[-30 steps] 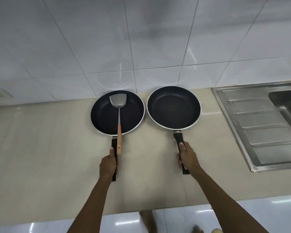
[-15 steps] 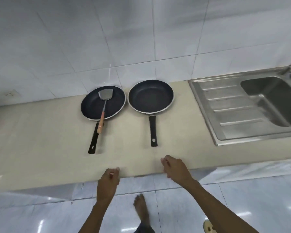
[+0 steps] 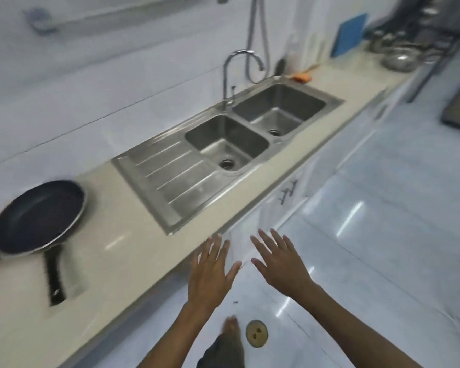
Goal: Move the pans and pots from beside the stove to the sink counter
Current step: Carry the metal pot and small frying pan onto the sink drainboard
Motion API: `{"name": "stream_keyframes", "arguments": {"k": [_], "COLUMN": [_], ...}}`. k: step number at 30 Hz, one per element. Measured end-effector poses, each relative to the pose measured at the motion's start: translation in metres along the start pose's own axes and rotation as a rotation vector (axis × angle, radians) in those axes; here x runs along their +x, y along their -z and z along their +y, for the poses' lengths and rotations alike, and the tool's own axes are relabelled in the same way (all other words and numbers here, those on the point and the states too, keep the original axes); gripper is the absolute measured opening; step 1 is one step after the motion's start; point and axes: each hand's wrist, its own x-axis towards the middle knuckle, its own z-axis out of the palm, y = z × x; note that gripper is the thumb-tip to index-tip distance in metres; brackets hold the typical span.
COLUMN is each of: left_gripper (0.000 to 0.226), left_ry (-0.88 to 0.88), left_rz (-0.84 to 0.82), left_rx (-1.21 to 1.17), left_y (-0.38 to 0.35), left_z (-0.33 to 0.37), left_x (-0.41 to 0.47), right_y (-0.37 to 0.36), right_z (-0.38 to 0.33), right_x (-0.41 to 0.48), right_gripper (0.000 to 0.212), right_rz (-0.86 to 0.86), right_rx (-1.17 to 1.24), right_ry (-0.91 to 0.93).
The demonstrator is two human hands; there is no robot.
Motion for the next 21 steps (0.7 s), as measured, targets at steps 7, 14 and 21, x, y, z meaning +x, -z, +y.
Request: {"name": "stream_keyframes", "arguments": {"k": [7, 14, 21], "left_gripper": [0.078, 0.078, 0.08], "left_ry": [-0.311, -0.438, -0.512], "left_rz": [-0.049, -0.089, -0.045], "left_rx": [0.03, 0.019, -0.007], "left_y": [-0.018, -0.036, -0.035], "left_z": [0.136, 0.259, 0.356], "left_x": [0.151, 0.319, 0.474], "right_y": [0.038, 0.083, 0.124], "right_z": [0.16, 0.32, 0.45], "right_x": [-0.007, 0.045, 0.114], "right_gripper": [0.063, 0.062, 0.063], "right_rz": [0.008, 0.013, 0.077], "right_rx": [-0.04, -0.041, -0.023], "right_ry": [-0.39, -0.577, -0.665]}}
